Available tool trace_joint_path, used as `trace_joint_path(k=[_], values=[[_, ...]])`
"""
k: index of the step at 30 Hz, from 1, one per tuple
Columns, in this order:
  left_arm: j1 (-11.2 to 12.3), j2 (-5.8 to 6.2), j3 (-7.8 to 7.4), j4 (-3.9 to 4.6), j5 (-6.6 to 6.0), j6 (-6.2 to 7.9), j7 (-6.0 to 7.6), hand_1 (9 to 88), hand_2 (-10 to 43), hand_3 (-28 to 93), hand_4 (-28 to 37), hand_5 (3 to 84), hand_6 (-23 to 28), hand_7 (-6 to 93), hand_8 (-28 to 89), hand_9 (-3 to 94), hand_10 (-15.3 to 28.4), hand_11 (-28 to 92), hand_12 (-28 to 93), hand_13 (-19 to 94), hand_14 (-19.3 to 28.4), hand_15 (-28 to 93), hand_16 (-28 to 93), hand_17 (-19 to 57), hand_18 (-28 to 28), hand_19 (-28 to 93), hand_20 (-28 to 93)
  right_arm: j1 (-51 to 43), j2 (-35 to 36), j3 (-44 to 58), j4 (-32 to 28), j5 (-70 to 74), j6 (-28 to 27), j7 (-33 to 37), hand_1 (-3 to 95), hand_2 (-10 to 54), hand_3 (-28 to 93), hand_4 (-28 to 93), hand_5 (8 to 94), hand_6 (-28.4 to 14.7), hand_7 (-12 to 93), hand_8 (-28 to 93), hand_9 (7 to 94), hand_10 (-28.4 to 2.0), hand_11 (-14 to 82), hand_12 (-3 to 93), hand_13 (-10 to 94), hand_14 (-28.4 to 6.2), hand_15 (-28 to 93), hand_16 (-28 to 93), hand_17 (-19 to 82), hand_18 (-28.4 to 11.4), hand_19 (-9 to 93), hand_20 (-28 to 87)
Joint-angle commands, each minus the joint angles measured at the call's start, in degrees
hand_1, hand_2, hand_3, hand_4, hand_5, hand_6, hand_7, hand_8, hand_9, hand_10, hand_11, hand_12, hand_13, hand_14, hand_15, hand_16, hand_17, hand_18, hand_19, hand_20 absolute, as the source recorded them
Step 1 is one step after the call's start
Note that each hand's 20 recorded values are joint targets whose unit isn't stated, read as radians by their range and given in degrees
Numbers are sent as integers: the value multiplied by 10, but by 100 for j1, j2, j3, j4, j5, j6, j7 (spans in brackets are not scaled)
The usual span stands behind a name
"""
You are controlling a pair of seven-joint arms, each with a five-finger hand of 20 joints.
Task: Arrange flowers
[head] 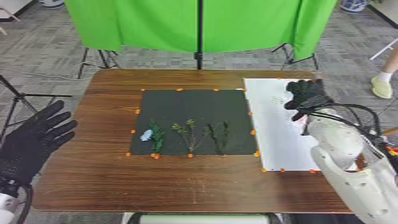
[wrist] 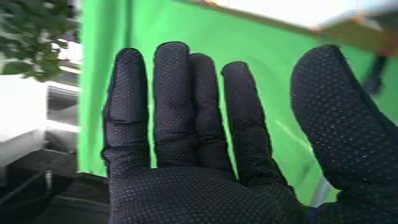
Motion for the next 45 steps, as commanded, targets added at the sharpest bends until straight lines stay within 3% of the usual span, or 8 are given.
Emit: trace_joint_path(k=[1,9,15,18,21,23,34,45], values=[[23,-60,12,31,44,-81,-73,246,-17,703,-276,253,16,204,-116,220,100,204,157,158,133,294,-8,-118,188,394,68,-621,200,208,-16,-1,-180,128,293,-95,908,-283,431,-25,317,-215,432,-110,479,224,442,-61,577,147,202,-158,684,297],[52,-44,20,23,33,-52,-55,245,-17,703,-277,253,16,204,-116,221,100,204,156,159,134,295,-8,-117,188,393,67,-628,266,169,168,-199,-248,208,263,-95,904,-283,438,-23,318,-220,435,-111,484,223,447,-64,585,149,203,-159,689,298],[70,-51,30,13,28,-36,-41,245,-17,703,-276,253,16,204,-116,220,100,205,156,159,133,296,-8,-118,188,394,69,-490,298,-56,543,-303,343,349,300,-95,908,-282,443,-17,339,-226,431,-114,493,228,458,-59,606,153,214,-157,720,313],[107,-59,35,-1,23,-15,-22,245,-17,704,-277,253,16,205,-116,220,100,205,156,159,134,296,-8,-118,188,394,69,-514,287,-70,624,-126,645,269,392,-95,857,-282,512,3,398,-225,584,-61,380,338,598,-18,548,283,258,-156,757,335],[128,-78,24,-13,19,-10,-19,244,-17,704,-276,253,16,205,-116,220,100,205,156,159,134,293,-9,-118,188,394,68,-568,259,-67,602,-185,825,186,466,-65,812,-282,648,6,518,-158,797,-34,262,457,741,-13,548,332,298,-158,771,356],[128,-85,14,-16,25,-6,-24,245,-17,704,-277,254,16,206,-117,220,100,205,156,159,133,293,-8,-118,188,394,69,-567,236,-87,563,-206,974,123,465,-67,828,-282,666,7,528,-148,824,-28,259,466,763,-17,563,325,306,-160,776,360],[95,-94,-85,-51,40,-26,-82,245,-17,705,-276,253,16,206,-117,221,100,206,154,159,134,295,-8,-118,188,394,69,863,-534,-1253,307,-112,1736,-535,461,-94,866,-283,709,5,510,-157,859,-29,239,487,783,-17,569,332,317,-163,785,371],[14,-69,89,6,34,10,-131,246,-15,703,-277,253,16,207,-117,220,100,205,155,159,133,295,-8,-118,188,394,69,2556,-2310,-2573,1472,-198,1360,-1499,456,-95,869,-283,706,9,510,-154,857,-32,234,493,777,-17,571,344,311,-162,783,375]])
